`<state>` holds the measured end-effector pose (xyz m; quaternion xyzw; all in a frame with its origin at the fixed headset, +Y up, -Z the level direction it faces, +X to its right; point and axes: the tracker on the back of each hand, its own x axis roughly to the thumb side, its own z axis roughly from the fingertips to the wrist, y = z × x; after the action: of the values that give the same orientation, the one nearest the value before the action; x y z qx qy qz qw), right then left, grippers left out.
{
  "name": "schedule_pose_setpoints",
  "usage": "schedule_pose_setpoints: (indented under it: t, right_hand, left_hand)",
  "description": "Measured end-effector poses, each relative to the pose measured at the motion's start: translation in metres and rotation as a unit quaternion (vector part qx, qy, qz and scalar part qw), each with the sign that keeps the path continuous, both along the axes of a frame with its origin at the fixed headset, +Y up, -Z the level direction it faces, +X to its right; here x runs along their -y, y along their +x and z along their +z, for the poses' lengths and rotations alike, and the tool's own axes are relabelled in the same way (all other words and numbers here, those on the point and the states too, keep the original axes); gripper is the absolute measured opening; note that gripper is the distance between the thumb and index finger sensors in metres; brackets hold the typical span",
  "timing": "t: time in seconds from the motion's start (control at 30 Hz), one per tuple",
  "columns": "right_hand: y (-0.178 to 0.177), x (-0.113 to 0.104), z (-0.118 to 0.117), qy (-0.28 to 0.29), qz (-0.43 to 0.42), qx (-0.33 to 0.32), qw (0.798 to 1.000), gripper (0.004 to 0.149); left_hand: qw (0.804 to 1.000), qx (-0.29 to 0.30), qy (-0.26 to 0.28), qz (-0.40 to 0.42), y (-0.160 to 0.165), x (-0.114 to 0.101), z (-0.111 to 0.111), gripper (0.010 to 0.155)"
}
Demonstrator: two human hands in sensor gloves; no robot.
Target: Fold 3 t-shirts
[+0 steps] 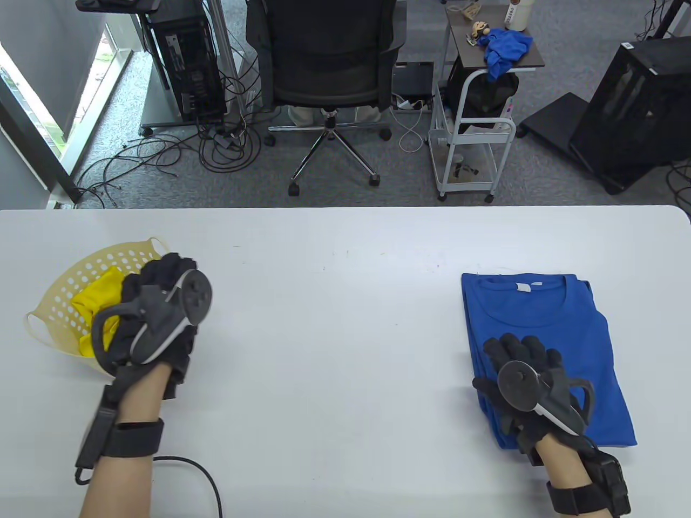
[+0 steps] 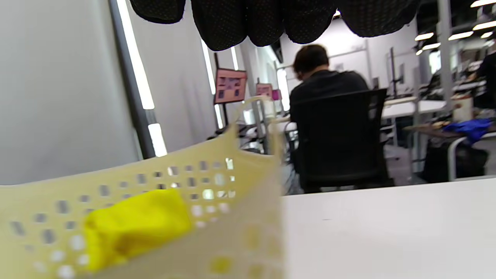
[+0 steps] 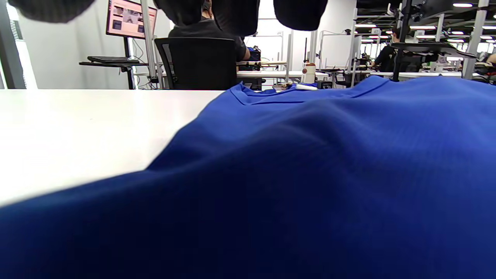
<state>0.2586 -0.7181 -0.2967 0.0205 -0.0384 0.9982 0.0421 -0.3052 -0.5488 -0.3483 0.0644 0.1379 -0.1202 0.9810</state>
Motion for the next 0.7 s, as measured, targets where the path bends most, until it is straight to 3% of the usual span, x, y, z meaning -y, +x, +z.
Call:
schedule_pose_setpoints:
  t: [0.13, 0.23, 0.33, 0.47, 0.6, 0.7]
  right_hand:
    - [0.011, 0.002, -0.003, -0.006, -0.009, 0.015, 1.000, 0.070]
    - [0.016, 0.004, -0.006, -0.010, -0.016, 0.024, 1.000, 0.070]
    - [0.017, 0.007, -0.008, -0.016, -0.016, 0.030, 0.999, 0.070]
    - [0.017, 0.009, -0.010, -0.020, -0.013, 0.031, 0.999, 0.069]
    - [0.015, 0.010, -0.009, -0.021, -0.008, 0.029, 0.999, 0.069]
    - [0.014, 0.011, -0.009, -0.022, -0.005, 0.028, 0.999, 0.069]
  left_hand:
    - [0.993, -0.103, -0.049, -0.041, -0.053, 0.003, -0.017, 0.059]
    - [0.987, -0.128, -0.096, -0.013, -0.071, 0.018, -0.030, 0.055]
    - [0.967, -0.128, -0.219, 0.023, -0.073, 0.039, -0.043, 0.056]
    - [0.952, -0.088, -0.284, -0.076, -0.068, 0.055, -0.050, 0.062]
    - [0.938, -0.062, -0.337, -0.040, -0.062, 0.071, -0.053, 0.055]
    - [0.917, -0.082, -0.390, -0.026, -0.062, 0.076, -0.052, 0.048]
